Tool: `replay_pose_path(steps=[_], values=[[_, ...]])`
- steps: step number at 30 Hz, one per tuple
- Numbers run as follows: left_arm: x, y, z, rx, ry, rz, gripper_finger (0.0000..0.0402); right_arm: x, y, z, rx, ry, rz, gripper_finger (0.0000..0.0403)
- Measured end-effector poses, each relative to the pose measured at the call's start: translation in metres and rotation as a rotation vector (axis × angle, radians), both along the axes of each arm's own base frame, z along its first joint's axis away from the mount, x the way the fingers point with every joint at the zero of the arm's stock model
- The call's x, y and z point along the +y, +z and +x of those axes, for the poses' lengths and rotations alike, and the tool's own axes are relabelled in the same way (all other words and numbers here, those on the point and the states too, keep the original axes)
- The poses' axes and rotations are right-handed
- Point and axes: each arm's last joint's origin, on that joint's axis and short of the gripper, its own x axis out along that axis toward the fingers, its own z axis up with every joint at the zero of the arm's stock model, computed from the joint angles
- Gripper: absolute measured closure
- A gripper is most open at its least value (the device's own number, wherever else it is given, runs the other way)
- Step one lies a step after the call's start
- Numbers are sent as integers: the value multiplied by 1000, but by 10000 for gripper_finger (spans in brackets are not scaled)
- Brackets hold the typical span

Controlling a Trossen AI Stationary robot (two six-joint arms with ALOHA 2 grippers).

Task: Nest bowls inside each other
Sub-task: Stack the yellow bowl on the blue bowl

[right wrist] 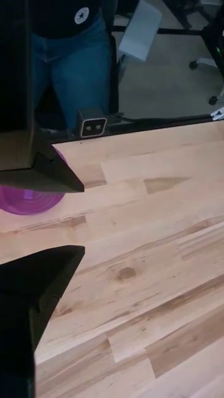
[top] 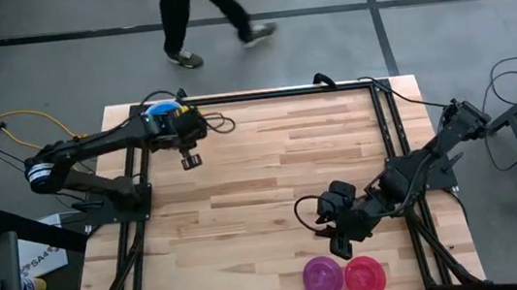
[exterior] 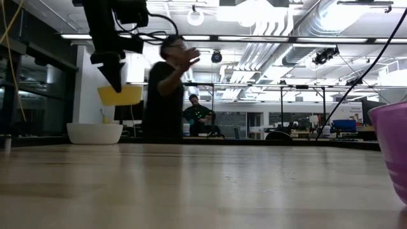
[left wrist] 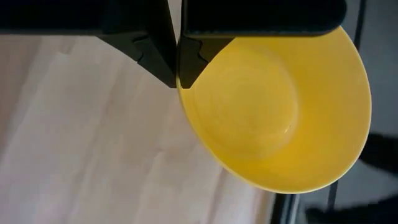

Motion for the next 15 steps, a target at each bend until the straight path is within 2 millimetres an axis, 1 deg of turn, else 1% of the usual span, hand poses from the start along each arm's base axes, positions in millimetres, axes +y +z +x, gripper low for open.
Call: replay_pose_path(steps=[6, 9, 11, 15], values=[[16, -1, -8, -12, 67, -27, 401, 4, 0, -3, -2, 12, -3, 261], [20, -9, -11, -1, 81, -28, 401, 5, 0, -4, -14, 1, -18, 261], [22, -15, -17, 7, 99, -34, 401, 7, 0, -5, -19, -1, -28, 261], [22, -23, -26, -3, 117, -32, 401, 7, 0, -5, -21, -2, -31, 261]])
